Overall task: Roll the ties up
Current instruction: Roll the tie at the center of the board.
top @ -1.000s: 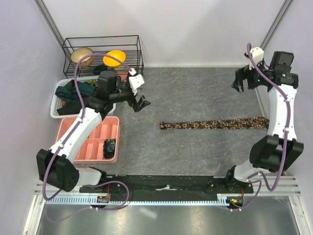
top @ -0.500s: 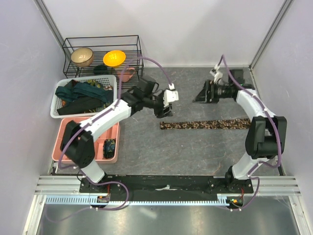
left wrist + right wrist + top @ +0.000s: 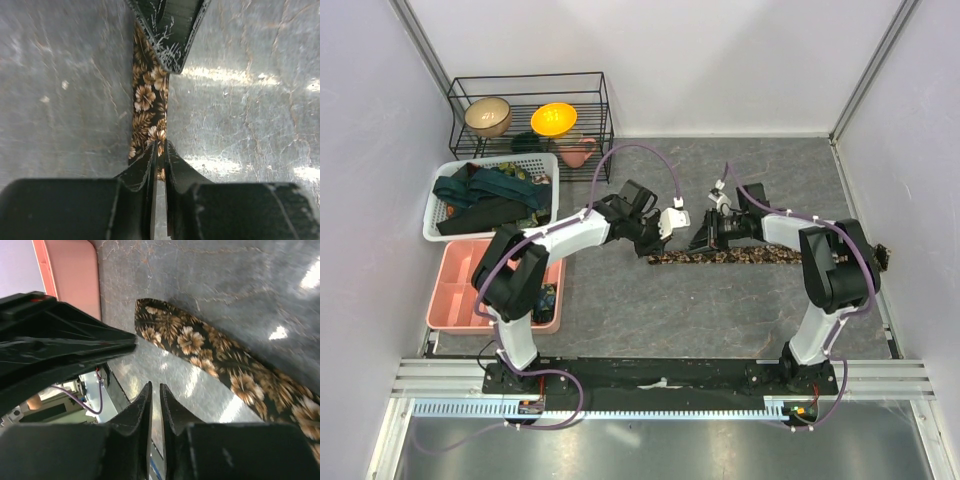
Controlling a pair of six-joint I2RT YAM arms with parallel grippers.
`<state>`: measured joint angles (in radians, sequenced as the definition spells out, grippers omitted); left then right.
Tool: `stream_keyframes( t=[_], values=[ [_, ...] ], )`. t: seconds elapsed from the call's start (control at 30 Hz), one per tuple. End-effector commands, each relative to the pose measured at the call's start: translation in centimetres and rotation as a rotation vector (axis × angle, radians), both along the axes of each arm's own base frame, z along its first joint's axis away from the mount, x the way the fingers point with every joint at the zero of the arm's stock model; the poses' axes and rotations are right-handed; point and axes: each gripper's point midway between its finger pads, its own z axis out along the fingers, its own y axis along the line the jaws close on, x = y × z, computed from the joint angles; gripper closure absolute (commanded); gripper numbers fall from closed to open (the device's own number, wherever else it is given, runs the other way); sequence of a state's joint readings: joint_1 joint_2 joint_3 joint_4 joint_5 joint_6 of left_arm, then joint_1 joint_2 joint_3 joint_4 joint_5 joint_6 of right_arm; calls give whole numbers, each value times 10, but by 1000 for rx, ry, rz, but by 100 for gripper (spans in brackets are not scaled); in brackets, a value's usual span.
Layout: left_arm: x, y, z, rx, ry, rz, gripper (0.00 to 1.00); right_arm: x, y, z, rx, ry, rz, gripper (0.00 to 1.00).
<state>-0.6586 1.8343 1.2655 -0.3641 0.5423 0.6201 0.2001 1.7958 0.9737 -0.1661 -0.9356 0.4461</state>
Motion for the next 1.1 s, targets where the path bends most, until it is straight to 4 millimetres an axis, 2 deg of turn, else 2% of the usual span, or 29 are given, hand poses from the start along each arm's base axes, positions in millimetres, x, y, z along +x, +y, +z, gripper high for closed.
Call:
stream_keyframes(
  t=[0.0, 0.07, 0.27, 0.4, 0.53, 0.67, 0.77, 0.8, 0.9, 0.97, 1.03, 1.07],
  values=[
    [4, 4, -26, 52, 37, 72, 85, 15, 16, -7, 2, -41, -14, 84],
    [5, 6, -37, 76, 55, 84, 85, 18, 18, -13, -10, -34, -17, 86],
    [6, 6, -47, 126, 109, 100, 86, 26, 11, -46, -90, -4, -51, 89],
    [-1, 15, -52, 189, 152, 102, 86, 16, 5, -76, -145, 70, -51, 91],
    [-9, 27, -60, 251, 183, 95, 85, 1, -1, -90, -177, 112, -33, 92],
    [-19, 35, -60, 280, 198, 65, 83, -9, 1, -75, -147, 105, 15, 93],
    [-19, 40, -61, 296, 176, 50, 82, -4, 6, -46, -97, 44, 24, 91],
    [-19, 41, -61, 302, 171, 46, 81, 3, 10, -28, -69, 0, 31, 90],
    [-14, 41, -57, 294, 156, 40, 80, 16, 14, -1, -44, -79, 33, 87],
    [-11, 38, -53, 284, 149, 42, 79, 19, 14, -1, -56, -91, 29, 87],
    [-6, 33, -45, 259, 141, 47, 78, 21, 10, -10, -85, -95, 27, 87],
    [-3, 31, -44, 254, 139, 52, 73, 17, 9, -22, -101, -58, 33, 87]
  ],
)
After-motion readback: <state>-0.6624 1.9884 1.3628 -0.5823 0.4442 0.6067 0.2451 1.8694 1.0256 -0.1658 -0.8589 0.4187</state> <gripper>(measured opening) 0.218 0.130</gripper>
